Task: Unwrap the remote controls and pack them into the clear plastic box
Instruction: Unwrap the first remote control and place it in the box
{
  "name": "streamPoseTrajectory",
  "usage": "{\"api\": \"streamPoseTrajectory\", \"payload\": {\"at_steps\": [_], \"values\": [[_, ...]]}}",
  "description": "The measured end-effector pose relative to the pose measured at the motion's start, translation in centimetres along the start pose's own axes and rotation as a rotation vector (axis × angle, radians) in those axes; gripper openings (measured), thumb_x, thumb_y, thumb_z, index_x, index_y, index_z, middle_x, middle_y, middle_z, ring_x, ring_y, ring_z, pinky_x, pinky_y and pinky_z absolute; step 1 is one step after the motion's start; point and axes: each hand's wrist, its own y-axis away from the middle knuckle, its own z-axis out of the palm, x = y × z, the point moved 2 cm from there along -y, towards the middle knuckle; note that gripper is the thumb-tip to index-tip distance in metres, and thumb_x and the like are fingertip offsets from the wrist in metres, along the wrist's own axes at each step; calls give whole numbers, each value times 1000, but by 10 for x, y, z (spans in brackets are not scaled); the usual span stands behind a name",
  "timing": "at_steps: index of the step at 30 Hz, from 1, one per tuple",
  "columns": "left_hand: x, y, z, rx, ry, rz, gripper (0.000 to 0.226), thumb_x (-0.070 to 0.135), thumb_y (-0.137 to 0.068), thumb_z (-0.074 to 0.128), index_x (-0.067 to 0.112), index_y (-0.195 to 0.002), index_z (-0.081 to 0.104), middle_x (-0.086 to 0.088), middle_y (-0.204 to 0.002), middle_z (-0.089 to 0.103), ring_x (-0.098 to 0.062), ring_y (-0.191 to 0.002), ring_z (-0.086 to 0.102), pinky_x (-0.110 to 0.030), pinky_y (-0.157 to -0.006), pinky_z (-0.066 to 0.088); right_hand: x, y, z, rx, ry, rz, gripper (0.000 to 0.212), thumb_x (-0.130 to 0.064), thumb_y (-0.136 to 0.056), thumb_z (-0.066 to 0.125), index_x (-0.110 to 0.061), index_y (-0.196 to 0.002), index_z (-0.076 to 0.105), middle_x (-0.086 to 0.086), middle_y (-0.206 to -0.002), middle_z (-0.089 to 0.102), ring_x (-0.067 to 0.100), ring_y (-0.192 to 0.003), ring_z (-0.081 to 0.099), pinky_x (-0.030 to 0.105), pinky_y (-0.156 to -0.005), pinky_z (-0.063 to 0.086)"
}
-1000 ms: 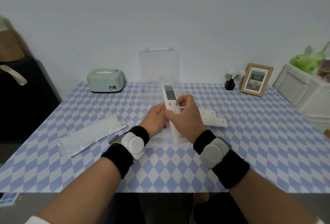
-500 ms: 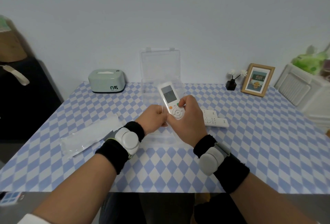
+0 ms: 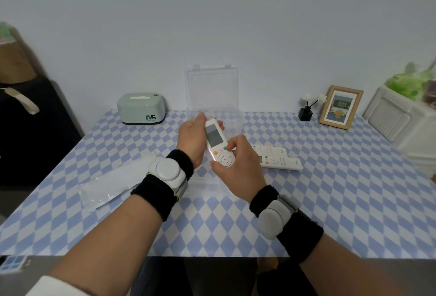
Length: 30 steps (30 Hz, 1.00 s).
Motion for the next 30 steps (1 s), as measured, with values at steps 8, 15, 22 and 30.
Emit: {"api": "streamPoseTrajectory", "payload": {"at_steps": [8,15,22,30], "values": [[-5,9,-1,-105,118,-188,74,62,-105,32,-2,-121,66,-20,-112,77,-28,-94,76,-39,-76,65,0,0,4,11,-27,103,49,-29,-69,84,-22,-93,42,-12,-84,60,-1,-71,59,12,-53,42],[-11,15,-3,-280,-226,-48,53,55,-103,50,11,-90,78,-13,-89,78,-26,-80,75,-31,-71,58,0,-5,5,-14,-106,160,49,-30,-71,85,-20,-95,44,-13,-90,63,-2,-73,61,10,-58,44],[-11,10,-6,-236,2,-25,25,22,-104,59,0,-111,69,-14,-106,79,-30,-98,76,-42,-82,63,-1,-15,-6,-202,-228,210,65,-40,-73,86,-21,-118,42,-7,-107,71,3,-89,70,21,-75,58],[-5,-6,-17,-62,16,25,22,22,-107,53,6,-120,61,-12,-112,73,-20,-95,78,-43,-87,63,19,3,-3,-655,37,169,57,-41,-76,85,-28,-124,58,-17,-113,66,3,-98,65,21,-79,54]]}}
